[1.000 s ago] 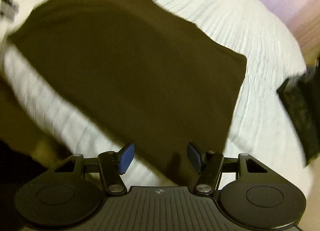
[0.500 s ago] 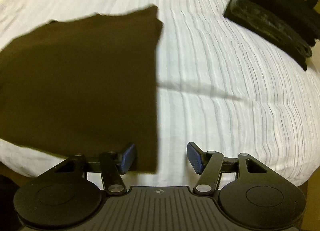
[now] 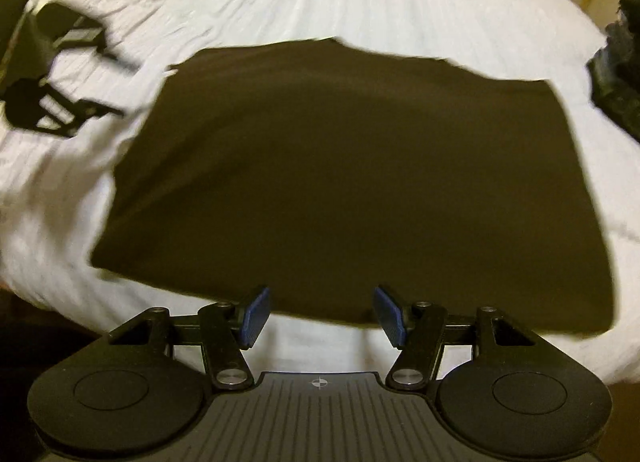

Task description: Fold clothes

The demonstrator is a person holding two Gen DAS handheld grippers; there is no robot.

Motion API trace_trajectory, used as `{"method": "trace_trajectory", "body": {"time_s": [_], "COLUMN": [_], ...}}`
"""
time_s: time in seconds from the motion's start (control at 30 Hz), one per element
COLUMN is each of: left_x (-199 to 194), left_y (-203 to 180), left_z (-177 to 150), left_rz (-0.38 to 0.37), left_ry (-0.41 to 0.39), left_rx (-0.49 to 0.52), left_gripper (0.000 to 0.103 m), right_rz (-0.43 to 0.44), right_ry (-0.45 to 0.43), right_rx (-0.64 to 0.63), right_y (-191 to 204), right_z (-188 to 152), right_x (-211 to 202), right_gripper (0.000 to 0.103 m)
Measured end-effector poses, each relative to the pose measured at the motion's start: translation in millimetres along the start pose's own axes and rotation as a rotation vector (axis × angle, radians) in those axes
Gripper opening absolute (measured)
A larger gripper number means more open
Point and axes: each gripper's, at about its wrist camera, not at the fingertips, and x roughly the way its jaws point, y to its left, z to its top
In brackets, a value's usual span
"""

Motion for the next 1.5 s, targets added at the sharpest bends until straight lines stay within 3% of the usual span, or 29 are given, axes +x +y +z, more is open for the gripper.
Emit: {"method": "trace_trajectory", "body": {"time_s": [0.07,0.2,0.27,0.43,0.5,0.53,0.6,0.87,1.07,1.1,1.17,1.2,1.33,1.5], "left_x": [10,35,46,72,80,82,82,76,77,76,75,70,54,25], "left_y": [0,-4,-8,-18,-18,-17,-8,43,44,44,44,42,45,54], "left_z": [-11,-19,-21,-24,-24,-23,-20,10,12,11,11,7,1,6], "left_rz": [0.024,0.047,0.066,0.091,0.059,0.054,0.04,-0.115,-0.131,-0.128,-0.123,-0.116,-0.087,-0.07], "left_ry": [-0.035,-0.083,-0.116,-0.188,-0.193,-0.194,-0.203,-0.185,-0.184,-0.185,-0.188,-0.19,-0.209,-0.207], "left_rx": [0.104,0.254,0.326,0.508,0.58,0.6,0.585,0.326,0.351,0.356,0.367,0.372,0.378,0.394], "left_gripper": [0.063,0.063,0.063,0.06,0.032,0.027,0.016,0.013,0.013,0.013,0.012,0.012,0.01,0.009], "right_rz": [0.007,0.011,0.006,-0.023,-0.037,-0.045,-0.062,-0.141,-0.19,-0.199,-0.202,-0.196,-0.124,-0.01], "right_ry": [0.015,0.0,-0.004,-0.004,-0.006,-0.007,-0.016,-0.084,-0.107,-0.122,-0.132,-0.133,-0.152,-0.174], "right_rx": [0.012,0.044,0.057,0.086,0.057,0.029,-0.056,-0.432,-0.475,-0.453,-0.427,-0.416,-0.322,-0.242], "right_y": [30,49,53,62,71,78,96,170,175,171,164,161,144,134], "right_z": [3,14,15,11,9,9,7,4,2,2,5,6,19,29], "right_x": [7,19,27,36,38,39,44,85,104,102,96,92,62,24], "right_gripper": [0.061,0.062,0.086,0.088,0.088,0.088,0.088,0.088,0.087,0.084,0.029,0.018,0.011,0.01]}}
